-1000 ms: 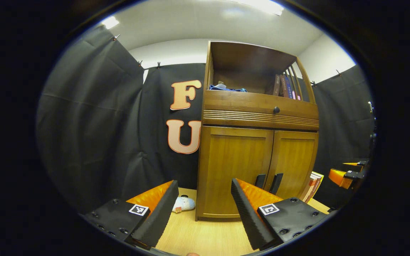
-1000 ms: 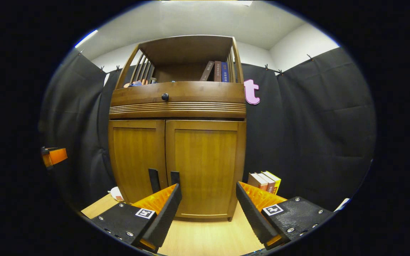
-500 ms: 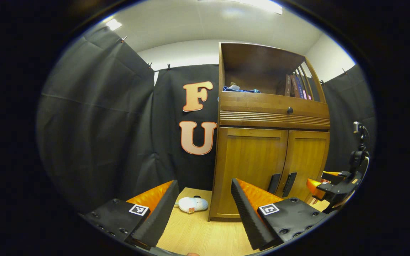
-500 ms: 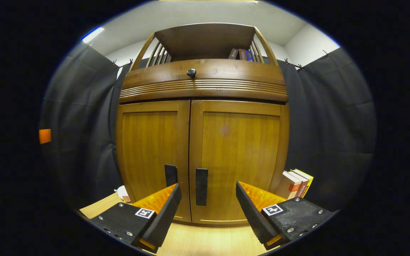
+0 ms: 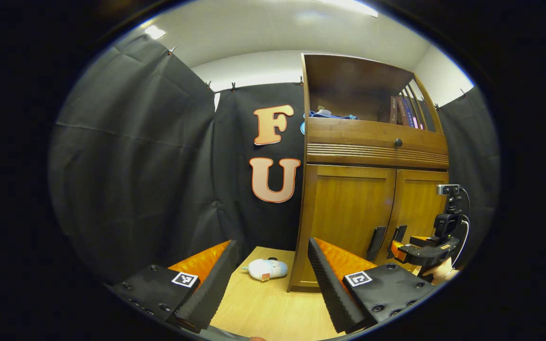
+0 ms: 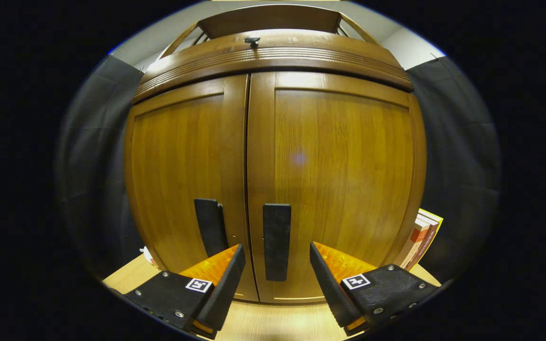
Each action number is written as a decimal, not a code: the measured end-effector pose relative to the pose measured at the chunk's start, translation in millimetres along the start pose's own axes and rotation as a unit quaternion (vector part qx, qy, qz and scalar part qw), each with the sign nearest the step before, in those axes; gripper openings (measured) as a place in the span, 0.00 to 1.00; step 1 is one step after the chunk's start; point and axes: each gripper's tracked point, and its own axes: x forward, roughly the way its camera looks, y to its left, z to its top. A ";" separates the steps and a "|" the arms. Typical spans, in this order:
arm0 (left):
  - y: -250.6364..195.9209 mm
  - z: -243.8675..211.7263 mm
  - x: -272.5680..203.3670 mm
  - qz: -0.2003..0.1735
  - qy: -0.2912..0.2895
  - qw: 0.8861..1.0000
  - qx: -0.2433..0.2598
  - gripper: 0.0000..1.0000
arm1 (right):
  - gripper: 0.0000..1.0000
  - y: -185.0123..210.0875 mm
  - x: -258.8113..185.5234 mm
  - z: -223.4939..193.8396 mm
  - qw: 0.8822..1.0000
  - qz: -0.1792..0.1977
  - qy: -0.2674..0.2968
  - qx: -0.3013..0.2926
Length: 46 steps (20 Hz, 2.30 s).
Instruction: Open the right door of the double-door shoe cabinet with the right hand, and open the left door with the left hand.
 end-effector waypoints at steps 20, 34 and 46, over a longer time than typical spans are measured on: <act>22.5 -6.9 -10.9 0.033 0.003 0.999 -0.010 0.94 | 0.28 -12.7 -15.2 -18.2 1.000 -0.025 0.010 -0.001; -5.8 1.4 11.4 -0.001 -0.013 1.000 -0.007 0.94 | 0.27 -67.3 -126.7 -32.2 0.999 -0.023 0.026 0.011; -91.7 -7.7 30.5 -0.088 -0.009 0.996 -0.003 0.94 | 0.16 -123.2 -174.2 -33.2 0.996 -0.078 0.049 0.019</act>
